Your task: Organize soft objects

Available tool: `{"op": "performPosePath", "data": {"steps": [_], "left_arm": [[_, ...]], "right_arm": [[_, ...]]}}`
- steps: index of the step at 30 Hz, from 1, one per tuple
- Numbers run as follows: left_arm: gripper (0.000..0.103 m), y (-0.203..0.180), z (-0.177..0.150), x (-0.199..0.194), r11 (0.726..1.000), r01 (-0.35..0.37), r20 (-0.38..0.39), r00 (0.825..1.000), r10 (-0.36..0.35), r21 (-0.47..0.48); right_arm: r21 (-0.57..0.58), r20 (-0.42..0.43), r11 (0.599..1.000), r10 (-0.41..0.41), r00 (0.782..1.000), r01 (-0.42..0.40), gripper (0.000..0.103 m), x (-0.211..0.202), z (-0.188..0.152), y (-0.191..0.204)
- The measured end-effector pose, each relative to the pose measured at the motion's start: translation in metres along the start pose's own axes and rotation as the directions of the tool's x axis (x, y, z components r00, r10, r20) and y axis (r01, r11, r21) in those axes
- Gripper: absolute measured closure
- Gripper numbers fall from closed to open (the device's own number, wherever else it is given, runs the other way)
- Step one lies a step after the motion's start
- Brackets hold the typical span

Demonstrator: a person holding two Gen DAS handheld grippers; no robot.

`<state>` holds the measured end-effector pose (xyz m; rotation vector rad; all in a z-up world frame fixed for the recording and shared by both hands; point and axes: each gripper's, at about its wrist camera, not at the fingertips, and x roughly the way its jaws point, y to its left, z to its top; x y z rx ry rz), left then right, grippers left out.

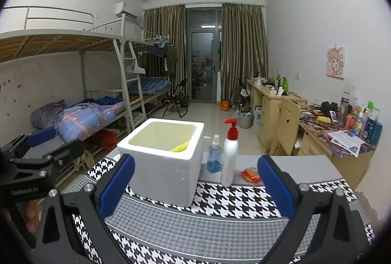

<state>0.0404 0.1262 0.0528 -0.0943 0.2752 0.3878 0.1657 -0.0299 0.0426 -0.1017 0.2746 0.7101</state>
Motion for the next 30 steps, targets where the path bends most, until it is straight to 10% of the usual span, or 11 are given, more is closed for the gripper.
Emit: {"op": "performPosePath", "data": {"steps": [30], "left_arm": [[0.001,-0.017,-0.050,-0.031,1.000,0.013,0.064,0.998,-0.012,-0.011]], "right_arm": [[0.053,0.083,0.998,-0.041,0.996,0.036,0.001,-0.044,-0.064,-0.012]]}}
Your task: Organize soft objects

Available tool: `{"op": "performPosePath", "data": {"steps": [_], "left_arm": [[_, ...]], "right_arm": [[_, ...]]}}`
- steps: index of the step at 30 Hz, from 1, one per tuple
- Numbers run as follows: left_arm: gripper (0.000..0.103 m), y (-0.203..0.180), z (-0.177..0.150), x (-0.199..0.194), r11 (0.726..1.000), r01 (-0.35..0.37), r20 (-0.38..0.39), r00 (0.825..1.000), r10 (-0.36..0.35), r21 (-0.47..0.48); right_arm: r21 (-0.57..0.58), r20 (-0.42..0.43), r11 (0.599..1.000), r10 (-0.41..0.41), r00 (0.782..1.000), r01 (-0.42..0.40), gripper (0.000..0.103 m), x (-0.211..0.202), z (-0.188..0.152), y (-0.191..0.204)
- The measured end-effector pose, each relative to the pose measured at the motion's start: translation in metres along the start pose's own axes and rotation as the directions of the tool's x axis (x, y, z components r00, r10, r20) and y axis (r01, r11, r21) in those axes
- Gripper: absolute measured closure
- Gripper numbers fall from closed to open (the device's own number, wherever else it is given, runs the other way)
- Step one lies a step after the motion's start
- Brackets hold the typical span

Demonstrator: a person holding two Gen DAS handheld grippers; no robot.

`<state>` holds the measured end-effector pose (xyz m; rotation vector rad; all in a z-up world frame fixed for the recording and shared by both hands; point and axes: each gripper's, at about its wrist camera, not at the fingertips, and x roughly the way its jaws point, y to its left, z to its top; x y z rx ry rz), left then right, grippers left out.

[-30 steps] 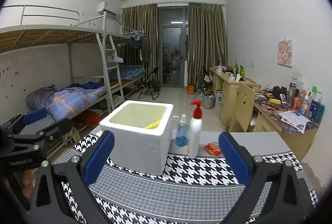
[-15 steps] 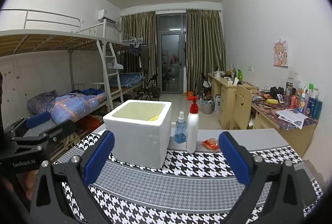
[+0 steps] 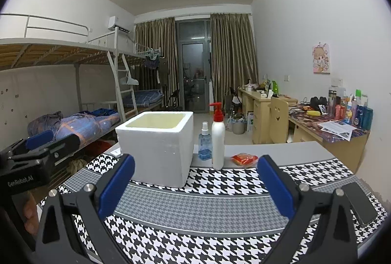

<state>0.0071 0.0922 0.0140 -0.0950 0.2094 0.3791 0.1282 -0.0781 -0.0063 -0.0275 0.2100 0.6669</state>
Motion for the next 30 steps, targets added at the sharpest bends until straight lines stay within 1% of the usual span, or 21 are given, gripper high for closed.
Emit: {"op": "performPosePath", "data": {"steps": [8,12,27,30], "left_arm": [[0.001,-0.002,-0.010,0.003,1.000,-0.008,-0.022,1.000,0.009,0.007],[0.001,0.001,-0.012,0.003,1.000,-0.012,-0.025,1.000,0.012,-0.006],[0.001,0.000,-0.017,0.004,1.000,-0.021,-0.047,0.999,0.021,0.002],[0.001,0.000,-0.017,0.004,1.000,-0.013,-0.049,0.999,0.013,0.002]], "right_arm": [[0.019,-0.029,1.000,0.020,0.999,-0.020,0.001,0.002,-0.009,-0.003],[-0.001,-0.030,1.000,0.007,1.000,-0.007,0.001,0.001,-0.013,-0.001],[0.008,-0.046,1.000,0.000,0.999,0.001,0.001,0.000,-0.019,-0.006],[0.008,-0.053,1.000,0.001,0.999,-0.001,0.001,0.002,-0.019,-0.005]]}}
